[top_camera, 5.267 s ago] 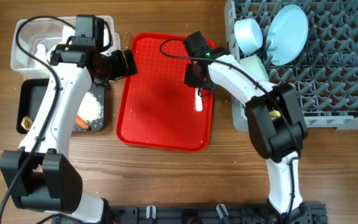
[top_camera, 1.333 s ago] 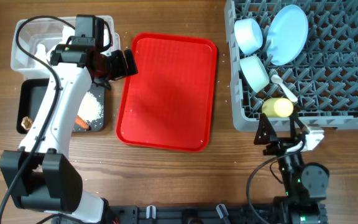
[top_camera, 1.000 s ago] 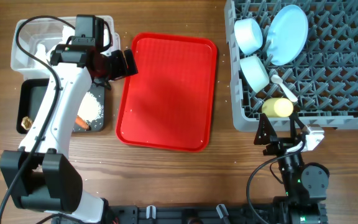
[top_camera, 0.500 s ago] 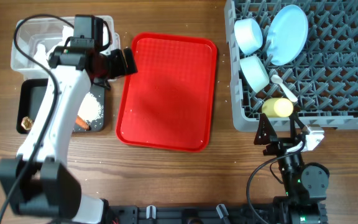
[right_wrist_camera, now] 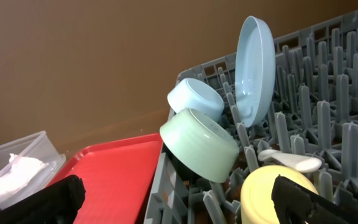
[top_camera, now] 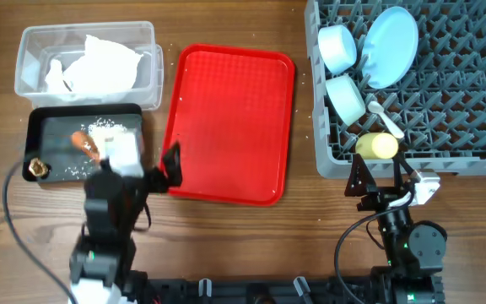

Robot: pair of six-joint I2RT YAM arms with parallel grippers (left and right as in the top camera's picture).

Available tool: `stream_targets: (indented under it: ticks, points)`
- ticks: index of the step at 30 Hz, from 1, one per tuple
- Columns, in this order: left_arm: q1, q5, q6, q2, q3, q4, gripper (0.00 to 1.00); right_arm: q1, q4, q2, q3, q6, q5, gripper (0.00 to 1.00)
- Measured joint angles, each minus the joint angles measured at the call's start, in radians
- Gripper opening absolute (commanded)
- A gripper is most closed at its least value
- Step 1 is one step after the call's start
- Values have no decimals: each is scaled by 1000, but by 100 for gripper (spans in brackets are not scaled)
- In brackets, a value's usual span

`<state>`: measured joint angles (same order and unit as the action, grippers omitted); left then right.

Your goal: Sort waste into correct bins and load items into the dishwasher rack

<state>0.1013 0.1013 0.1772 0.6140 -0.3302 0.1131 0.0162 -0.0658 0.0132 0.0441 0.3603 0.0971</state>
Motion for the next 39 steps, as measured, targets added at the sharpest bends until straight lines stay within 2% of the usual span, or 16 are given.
stream_targets:
  ticks: [1,6,18,39]
  points:
    - [-5,0,0,-103,80,-17,100,0,0,0,-1,0,0,100]
    - [-21,-11,8,-357,230,-44,100,0,0,0,-3,0,0,100]
    - [-98,-26,21,-579,302,-42,100,0,0,0,-3,0,0,100]
    - [-98,-26,27,-599,314,-39,100,0,0,0,-3,0,0,100]
